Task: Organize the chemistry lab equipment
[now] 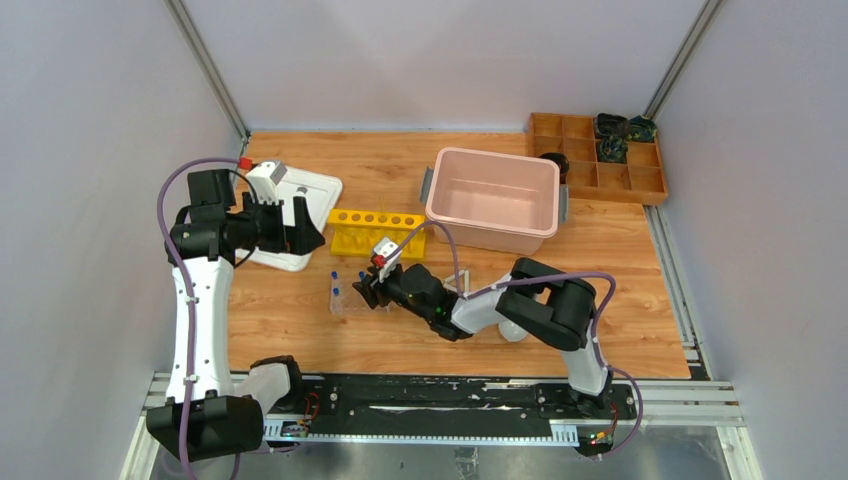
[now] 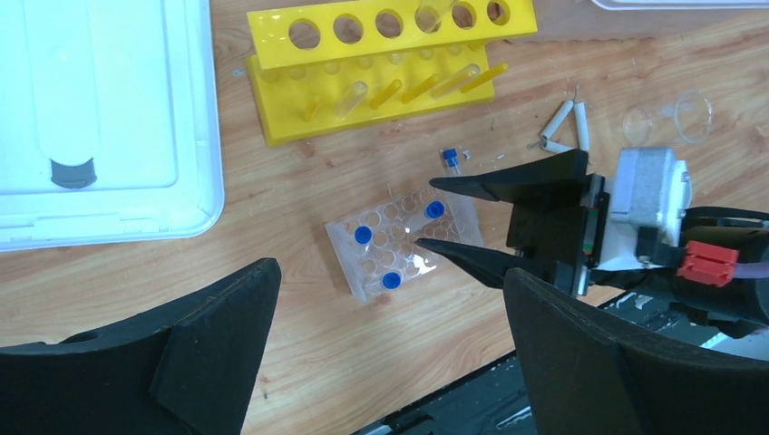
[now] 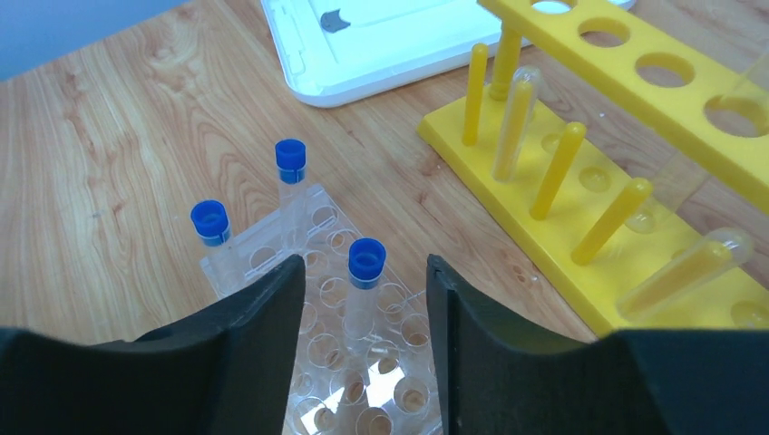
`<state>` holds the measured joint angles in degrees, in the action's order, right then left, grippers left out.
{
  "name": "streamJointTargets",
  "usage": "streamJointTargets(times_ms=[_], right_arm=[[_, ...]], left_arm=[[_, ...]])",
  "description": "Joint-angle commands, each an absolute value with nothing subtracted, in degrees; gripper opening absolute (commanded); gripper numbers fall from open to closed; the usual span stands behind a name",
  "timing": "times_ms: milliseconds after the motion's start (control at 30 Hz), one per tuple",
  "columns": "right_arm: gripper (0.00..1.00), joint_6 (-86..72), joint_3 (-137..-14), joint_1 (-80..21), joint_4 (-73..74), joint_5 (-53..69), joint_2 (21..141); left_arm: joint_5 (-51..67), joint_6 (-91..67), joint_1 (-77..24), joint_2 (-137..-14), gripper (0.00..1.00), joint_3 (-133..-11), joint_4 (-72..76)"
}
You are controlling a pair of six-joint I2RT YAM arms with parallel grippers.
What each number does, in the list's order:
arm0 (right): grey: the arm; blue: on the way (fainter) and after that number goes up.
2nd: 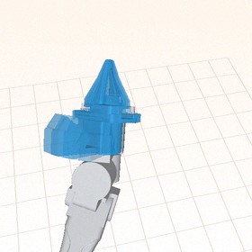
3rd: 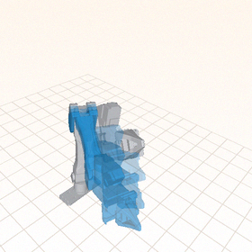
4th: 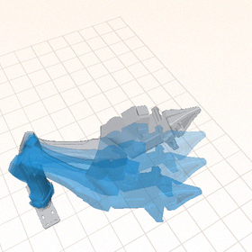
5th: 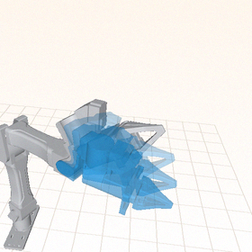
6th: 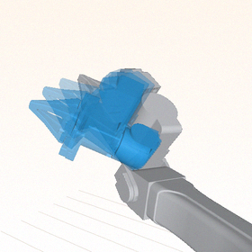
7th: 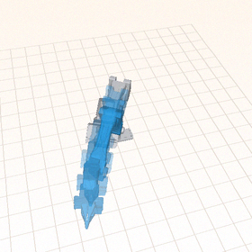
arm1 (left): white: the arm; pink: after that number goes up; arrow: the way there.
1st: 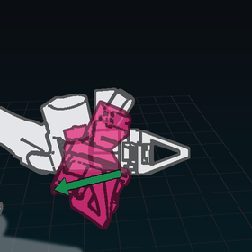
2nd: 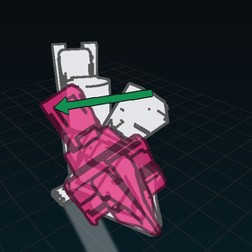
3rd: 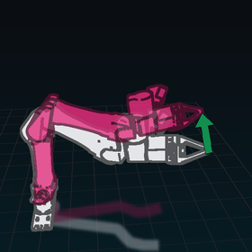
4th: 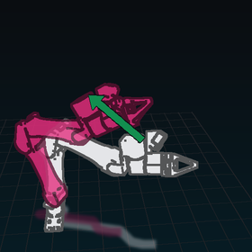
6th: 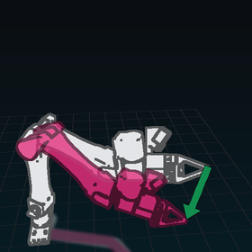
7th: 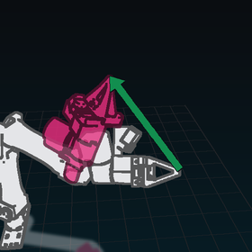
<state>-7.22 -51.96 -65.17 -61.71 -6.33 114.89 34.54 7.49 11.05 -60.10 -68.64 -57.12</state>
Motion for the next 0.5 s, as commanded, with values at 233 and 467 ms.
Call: streamJointTargets(times_ms=[233, 467], right_arm=[[0.69, -13.1, -50.7, -64.4, -42.1, -15.7, 97.3], [0.52, -27.0, -58.0, -60.2, -8.3, -16.9, 92.9]], left_arm=[[34.7, 7.5, 10.8, -59.1, 1.00, -70.8, -56.8], [35.1, 7.4, 10.8, -58.9, 1.00, -71.0, -56.8]])
